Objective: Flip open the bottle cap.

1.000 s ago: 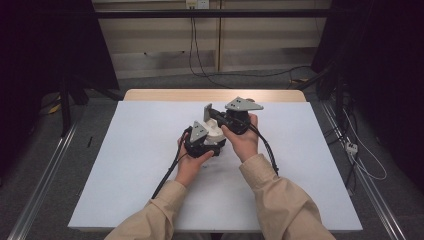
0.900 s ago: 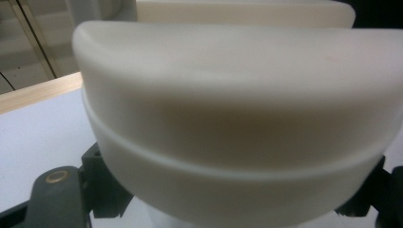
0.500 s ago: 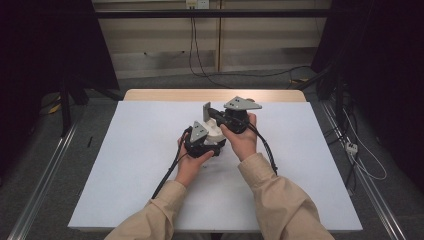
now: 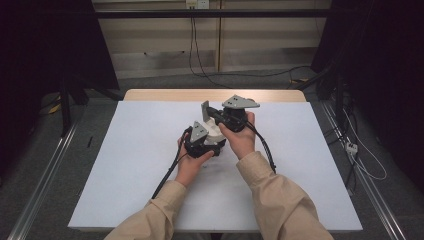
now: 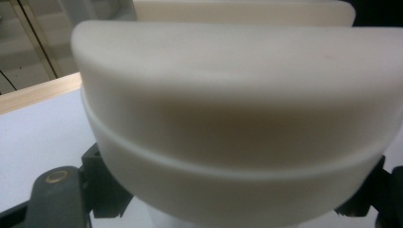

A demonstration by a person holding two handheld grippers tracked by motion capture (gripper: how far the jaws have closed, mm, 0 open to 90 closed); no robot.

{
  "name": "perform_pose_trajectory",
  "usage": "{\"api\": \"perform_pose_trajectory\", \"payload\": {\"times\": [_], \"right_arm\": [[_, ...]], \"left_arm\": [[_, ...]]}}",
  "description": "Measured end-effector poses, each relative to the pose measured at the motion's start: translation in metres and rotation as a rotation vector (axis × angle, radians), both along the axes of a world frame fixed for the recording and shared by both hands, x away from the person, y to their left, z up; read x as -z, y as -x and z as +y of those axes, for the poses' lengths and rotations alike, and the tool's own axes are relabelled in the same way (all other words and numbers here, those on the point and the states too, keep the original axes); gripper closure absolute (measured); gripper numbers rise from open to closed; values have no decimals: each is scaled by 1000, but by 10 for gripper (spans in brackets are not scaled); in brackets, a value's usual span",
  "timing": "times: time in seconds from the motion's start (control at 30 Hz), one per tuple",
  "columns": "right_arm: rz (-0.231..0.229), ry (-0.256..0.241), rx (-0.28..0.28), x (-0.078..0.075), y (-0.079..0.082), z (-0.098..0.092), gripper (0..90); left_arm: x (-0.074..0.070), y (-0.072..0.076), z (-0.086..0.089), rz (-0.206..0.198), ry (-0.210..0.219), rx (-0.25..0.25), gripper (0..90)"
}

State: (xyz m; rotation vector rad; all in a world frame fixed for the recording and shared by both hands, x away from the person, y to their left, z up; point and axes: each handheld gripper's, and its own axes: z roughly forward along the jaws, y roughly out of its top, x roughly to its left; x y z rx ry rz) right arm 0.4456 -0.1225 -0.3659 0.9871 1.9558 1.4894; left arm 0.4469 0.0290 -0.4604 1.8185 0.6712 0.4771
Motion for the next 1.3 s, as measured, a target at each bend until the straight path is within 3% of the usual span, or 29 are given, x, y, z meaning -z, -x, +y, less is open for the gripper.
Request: {"api": "perform_pose_trajectory", "payload": {"times": [1.3], "right_arm": [[9, 19, -3, 0, -11, 7, 900]], "left_arm": [[0, 0, 0, 2, -2, -1, 188]]}}
